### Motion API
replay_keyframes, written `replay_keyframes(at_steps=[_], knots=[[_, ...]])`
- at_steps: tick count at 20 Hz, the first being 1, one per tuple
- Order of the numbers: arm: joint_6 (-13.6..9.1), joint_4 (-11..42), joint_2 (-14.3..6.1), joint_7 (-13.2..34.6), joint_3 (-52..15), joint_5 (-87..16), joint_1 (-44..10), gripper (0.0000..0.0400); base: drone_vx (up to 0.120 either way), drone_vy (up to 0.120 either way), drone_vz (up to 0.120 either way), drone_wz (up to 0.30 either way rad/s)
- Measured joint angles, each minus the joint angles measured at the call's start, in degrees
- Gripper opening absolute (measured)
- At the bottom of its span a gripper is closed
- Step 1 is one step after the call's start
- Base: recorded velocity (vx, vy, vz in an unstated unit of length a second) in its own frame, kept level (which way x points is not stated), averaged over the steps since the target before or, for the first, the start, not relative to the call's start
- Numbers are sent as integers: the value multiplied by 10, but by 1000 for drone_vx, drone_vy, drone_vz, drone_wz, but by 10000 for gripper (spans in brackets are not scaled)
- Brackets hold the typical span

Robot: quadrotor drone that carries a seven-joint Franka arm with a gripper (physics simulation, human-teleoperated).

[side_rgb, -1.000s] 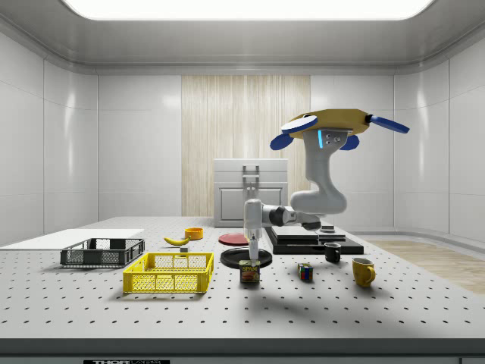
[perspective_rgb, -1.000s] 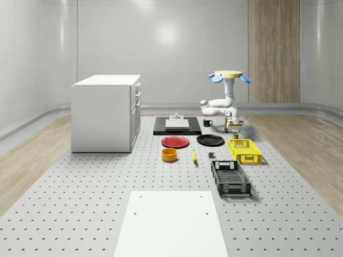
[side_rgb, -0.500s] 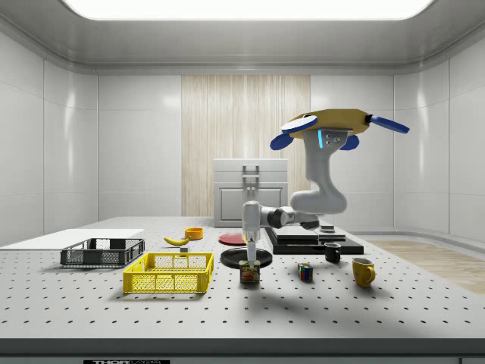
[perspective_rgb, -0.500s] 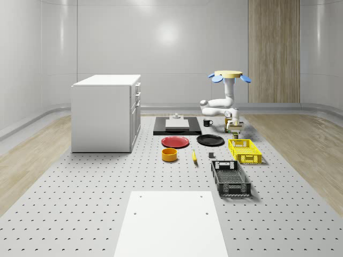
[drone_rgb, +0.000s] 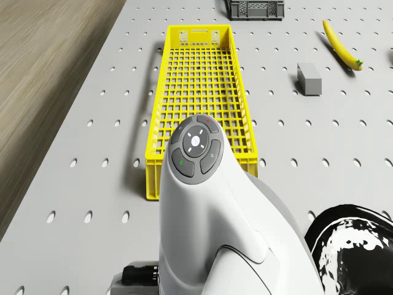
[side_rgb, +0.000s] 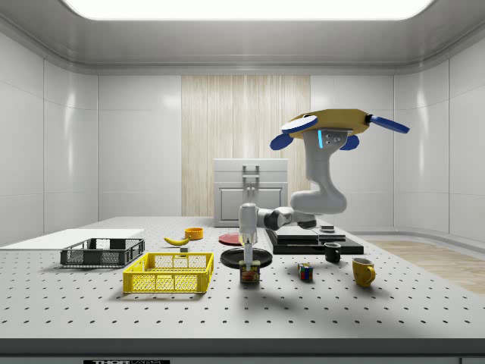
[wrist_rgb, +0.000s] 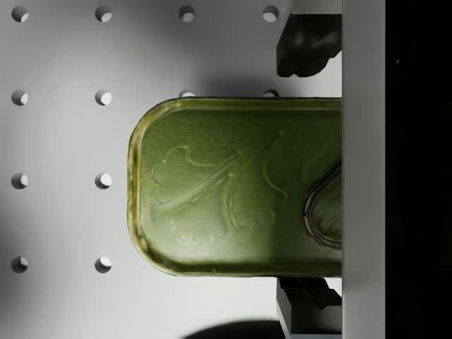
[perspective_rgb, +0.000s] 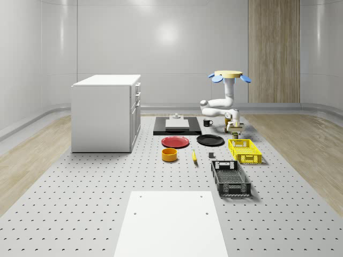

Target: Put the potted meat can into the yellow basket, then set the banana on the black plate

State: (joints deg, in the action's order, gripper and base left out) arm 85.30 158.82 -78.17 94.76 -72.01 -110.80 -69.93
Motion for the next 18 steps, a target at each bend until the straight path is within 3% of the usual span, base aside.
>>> replay_keyframes(at_steps=[15,18], knots=[[27,-19,-17,0,12,-5,-15,400,0,0,0,0],[31,-20,-20,1,13,-5,-17,321,0,0,0,0]])
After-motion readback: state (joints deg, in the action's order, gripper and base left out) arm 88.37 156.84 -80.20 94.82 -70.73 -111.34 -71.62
